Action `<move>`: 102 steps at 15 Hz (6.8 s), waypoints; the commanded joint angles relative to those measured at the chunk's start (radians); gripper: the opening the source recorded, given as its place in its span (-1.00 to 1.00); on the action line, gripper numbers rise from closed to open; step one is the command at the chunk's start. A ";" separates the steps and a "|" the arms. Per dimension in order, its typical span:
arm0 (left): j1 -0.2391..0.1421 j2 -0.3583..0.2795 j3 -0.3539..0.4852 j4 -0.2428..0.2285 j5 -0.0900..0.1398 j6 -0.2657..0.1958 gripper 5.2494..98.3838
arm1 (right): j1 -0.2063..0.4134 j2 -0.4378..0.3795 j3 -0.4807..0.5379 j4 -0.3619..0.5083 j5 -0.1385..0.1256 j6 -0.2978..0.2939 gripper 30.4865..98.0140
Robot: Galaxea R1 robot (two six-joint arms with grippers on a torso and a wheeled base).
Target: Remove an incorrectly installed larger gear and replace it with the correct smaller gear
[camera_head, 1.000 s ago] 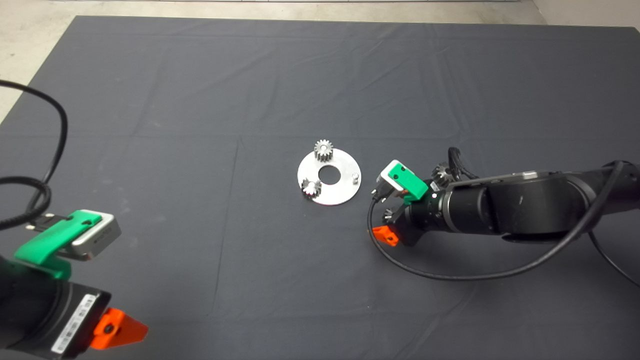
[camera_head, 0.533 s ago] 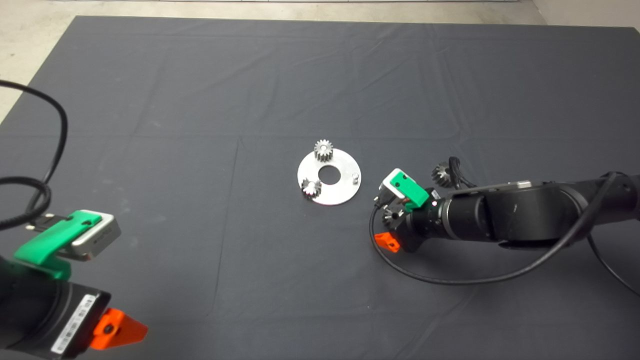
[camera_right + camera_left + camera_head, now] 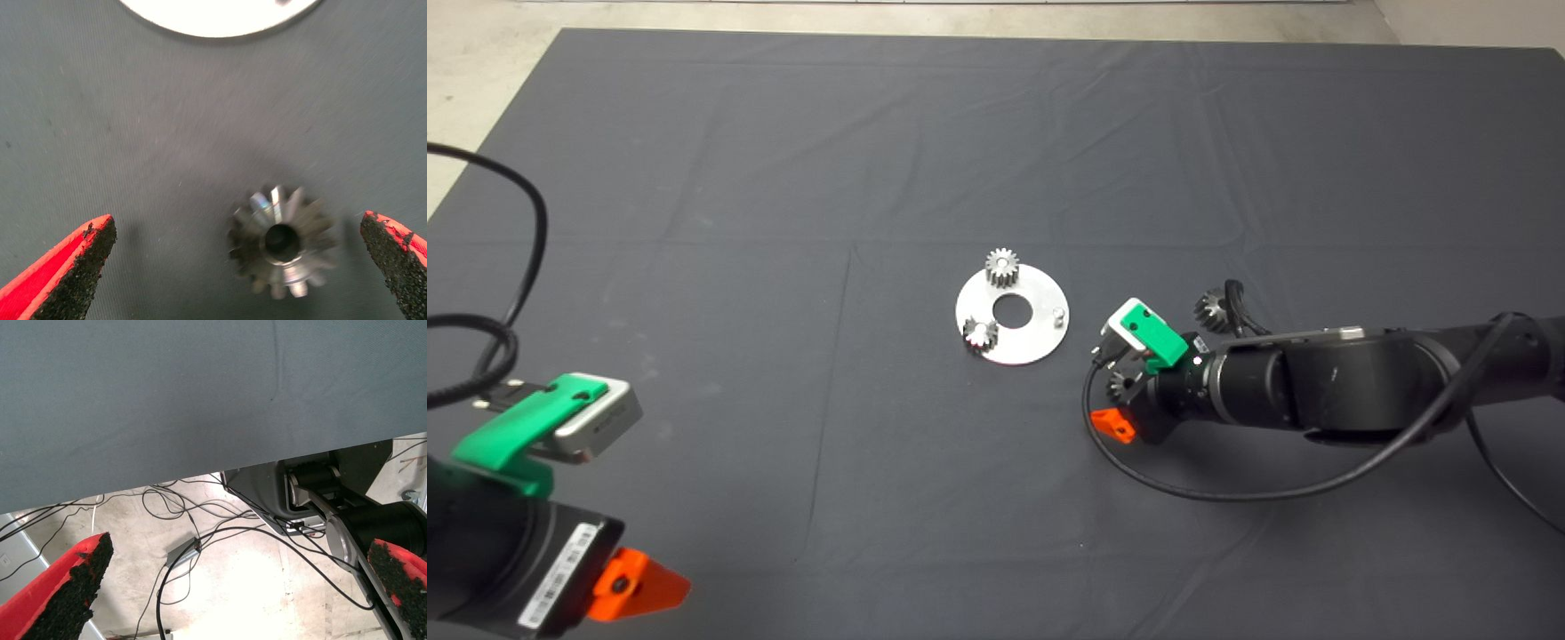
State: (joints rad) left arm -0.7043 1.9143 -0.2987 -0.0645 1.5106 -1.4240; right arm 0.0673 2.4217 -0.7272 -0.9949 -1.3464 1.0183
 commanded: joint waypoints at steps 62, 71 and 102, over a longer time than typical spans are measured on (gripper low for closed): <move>0.011 -0.013 0.018 -0.020 0.002 -0.001 1.00 | 0.250 0.037 -0.034 0.061 0.000 0.146 -0.65; 0.011 -0.013 0.018 -0.020 0.003 -0.001 1.00 | 0.253 0.230 -0.441 0.312 0.172 0.125 -0.65; 0.025 -0.040 0.018 -0.020 -0.003 -0.001 1.00 | 0.249 0.218 -0.369 0.403 0.170 -0.001 -0.66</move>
State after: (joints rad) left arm -0.6787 1.8757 -0.2983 -0.0657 1.5081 -1.4240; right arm 0.2909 2.6402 -1.1055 -0.6085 -1.1785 1.0212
